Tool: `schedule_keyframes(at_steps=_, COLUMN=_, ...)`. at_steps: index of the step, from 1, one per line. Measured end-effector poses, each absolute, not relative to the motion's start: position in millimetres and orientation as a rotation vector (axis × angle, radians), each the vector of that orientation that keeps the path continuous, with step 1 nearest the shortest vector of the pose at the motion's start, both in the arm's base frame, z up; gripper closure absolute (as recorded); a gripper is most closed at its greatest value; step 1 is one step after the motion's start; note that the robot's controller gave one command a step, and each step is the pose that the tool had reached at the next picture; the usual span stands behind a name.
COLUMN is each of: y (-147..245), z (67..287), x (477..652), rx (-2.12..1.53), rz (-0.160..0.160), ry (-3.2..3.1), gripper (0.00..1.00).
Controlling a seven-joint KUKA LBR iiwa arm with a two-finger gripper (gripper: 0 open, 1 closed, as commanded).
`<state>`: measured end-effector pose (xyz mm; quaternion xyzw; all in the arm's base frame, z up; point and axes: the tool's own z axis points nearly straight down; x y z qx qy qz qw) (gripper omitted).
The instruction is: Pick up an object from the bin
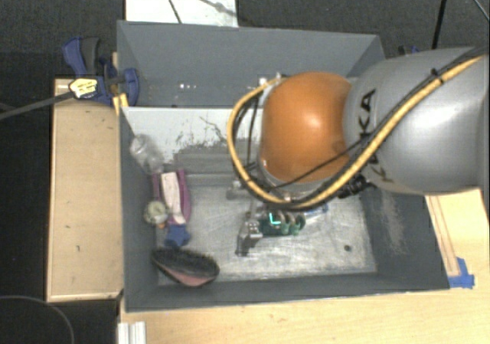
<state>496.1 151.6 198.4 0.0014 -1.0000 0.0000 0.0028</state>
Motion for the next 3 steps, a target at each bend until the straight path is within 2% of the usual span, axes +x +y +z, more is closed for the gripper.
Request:
schedule_keyframes(at_steps=1, y=88.6, z=80.8, x=485.0, rx=0.085, rz=-0.002, ry=-3.145, gripper=0.0)
schedule_keyframes(at_steps=2, y=31.0, z=72.2, x=491.6, rx=-0.13, rz=-0.004, ry=-3.145, gripper=0.0)
schedule_keyframes(at_steps=3, y=-20.8, z=72.0, x=511.0, rx=0.071, rz=-0.003, ry=-3.15, gripper=0.0)
